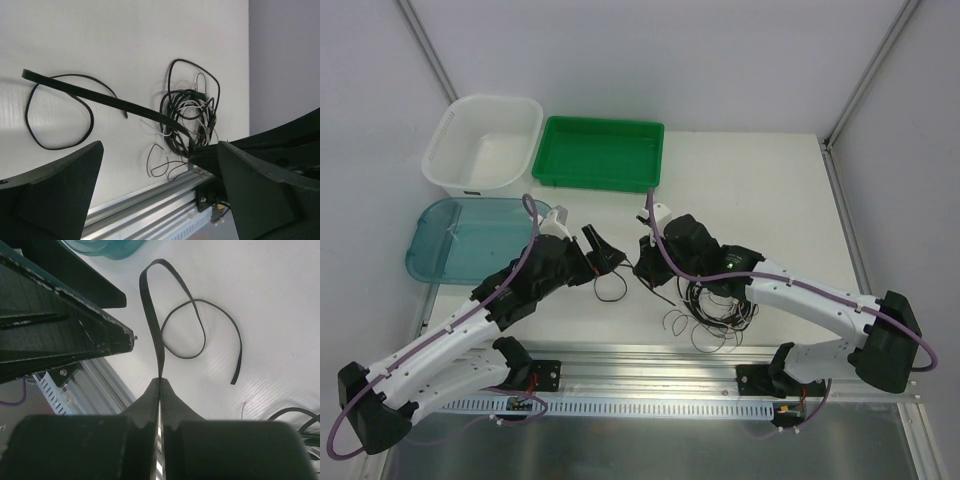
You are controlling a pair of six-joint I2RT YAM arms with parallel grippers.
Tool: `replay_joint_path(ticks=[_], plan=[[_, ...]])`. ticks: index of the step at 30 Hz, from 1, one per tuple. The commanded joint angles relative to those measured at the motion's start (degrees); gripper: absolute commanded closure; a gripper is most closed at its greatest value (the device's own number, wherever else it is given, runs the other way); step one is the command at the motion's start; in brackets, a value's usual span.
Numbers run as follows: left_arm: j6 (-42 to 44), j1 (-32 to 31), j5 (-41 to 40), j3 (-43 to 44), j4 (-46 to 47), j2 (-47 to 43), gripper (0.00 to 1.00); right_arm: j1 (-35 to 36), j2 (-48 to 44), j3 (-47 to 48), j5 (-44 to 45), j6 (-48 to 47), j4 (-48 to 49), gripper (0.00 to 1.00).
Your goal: Untangle the cables
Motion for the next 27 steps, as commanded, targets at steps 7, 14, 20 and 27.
replay_joint_path(ticks=[7, 14, 20, 27], plan=[[-12.22, -0.7, -4.86, -0.49, 3.01, 3.18, 0.04, 3.02, 1.0, 0.47, 6.65, 2.3, 3.8, 0.99], [-13.28, -1.14, -7.59, 1.61, 3.01, 7.94, 0.39, 4.42, 1.52, 0.3, 8.58, 2.39, 3.8, 0.99], [-7.15, -1.14, -9.79, 5.83, 2.93, 8.47, 1.0, 4.87, 0.39, -0.75, 9.81, 3.27, 3.19, 0.92], [11.48, -1.14, -7.86, 18.3, 2.93, 10.66, 1.0, 5.66, -6.37, -1.02, 11.31, 1.86, -2.43, 0.25]])
